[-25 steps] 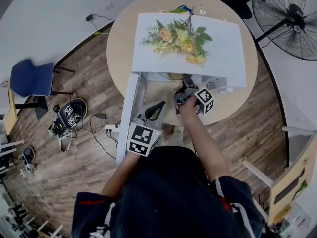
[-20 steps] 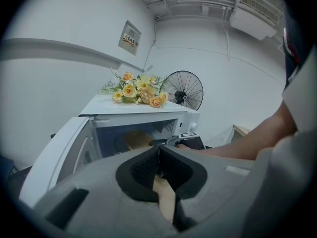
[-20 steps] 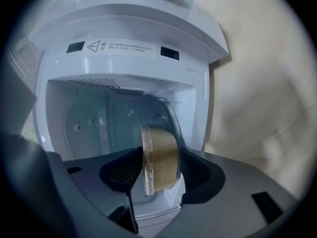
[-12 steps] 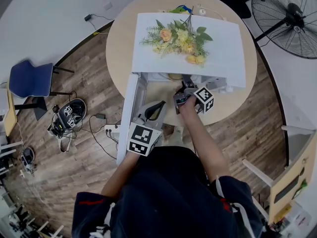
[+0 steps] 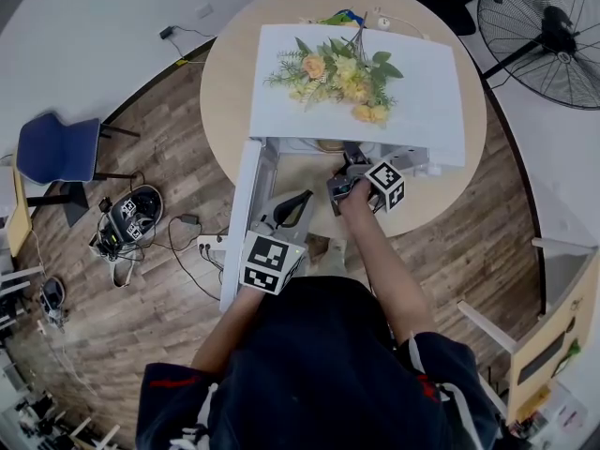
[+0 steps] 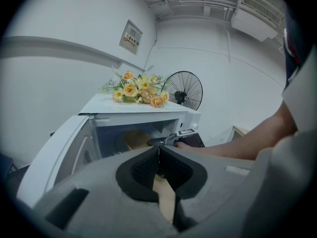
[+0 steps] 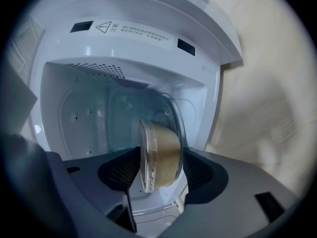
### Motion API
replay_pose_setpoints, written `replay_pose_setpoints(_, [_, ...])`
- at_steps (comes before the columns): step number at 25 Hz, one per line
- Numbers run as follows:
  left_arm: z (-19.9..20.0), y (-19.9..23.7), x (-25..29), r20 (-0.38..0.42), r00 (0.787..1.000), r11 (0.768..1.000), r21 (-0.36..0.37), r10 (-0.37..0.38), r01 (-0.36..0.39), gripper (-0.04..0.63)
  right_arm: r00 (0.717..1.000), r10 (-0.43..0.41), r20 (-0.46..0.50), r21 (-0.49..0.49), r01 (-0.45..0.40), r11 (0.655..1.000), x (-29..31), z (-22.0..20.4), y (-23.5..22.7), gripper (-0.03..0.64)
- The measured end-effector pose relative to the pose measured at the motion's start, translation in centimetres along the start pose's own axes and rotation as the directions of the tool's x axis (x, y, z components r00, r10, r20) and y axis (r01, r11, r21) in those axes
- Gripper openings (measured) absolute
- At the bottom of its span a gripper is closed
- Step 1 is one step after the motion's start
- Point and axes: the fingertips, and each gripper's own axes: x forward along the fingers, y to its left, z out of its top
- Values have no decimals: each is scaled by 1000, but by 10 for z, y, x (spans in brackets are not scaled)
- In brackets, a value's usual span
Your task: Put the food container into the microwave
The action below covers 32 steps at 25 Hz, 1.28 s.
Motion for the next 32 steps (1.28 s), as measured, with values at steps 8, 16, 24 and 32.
replay_pose_setpoints(8, [4,-1,1,12,1000,1000,3,-3,3,18,1000,27,-9,-23,-27,999,-14,3,5,247])
replay_pose_setpoints(16, [12,-11,-4,37,999,1000,12,-5,5,18,998,59,-20,-113,-61,992,-44,4,20,206])
replay_pose_setpoints(24, [24,-18,-11,85,996,1000,20,4,-5,18,991,122,-53,-268,-131,954,-85,1,54,126])
replay_pose_setpoints(32, [44,-14,-24,144,989,999,32,34,-39,18,979,183,-94,-475,-205,856,-125,-5,106,26])
